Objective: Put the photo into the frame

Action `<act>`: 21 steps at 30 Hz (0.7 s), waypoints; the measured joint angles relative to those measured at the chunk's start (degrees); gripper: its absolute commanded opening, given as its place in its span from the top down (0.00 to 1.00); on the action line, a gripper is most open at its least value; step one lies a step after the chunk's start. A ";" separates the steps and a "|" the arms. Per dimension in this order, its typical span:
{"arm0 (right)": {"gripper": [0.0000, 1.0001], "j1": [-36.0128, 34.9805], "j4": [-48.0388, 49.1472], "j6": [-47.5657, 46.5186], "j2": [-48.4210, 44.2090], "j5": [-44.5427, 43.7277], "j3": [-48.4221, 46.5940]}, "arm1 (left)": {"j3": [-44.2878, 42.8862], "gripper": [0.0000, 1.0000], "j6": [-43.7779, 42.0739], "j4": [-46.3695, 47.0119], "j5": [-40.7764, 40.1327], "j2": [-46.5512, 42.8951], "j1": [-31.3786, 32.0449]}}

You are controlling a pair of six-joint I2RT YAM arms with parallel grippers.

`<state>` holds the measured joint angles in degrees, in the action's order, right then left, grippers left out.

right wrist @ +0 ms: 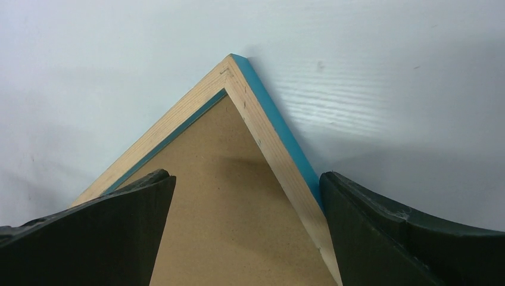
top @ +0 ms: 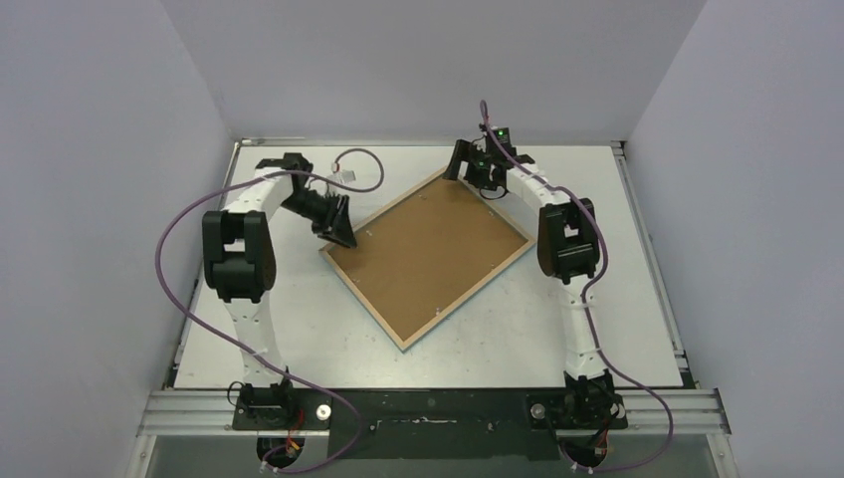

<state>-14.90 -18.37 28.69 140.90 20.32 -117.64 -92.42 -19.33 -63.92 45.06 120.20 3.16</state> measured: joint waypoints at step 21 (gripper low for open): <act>0.02 -5.46 4.17 -4.63 -23.41 -3.04 20.48 | -9.73 0.78 -0.61 6.27 0.55 7.34 -6.01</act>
<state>-20.36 -14.20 24.05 117.49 17.28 -97.17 -102.15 -19.94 -57.65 45.60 127.55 -2.85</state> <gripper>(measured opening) 0.968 0.234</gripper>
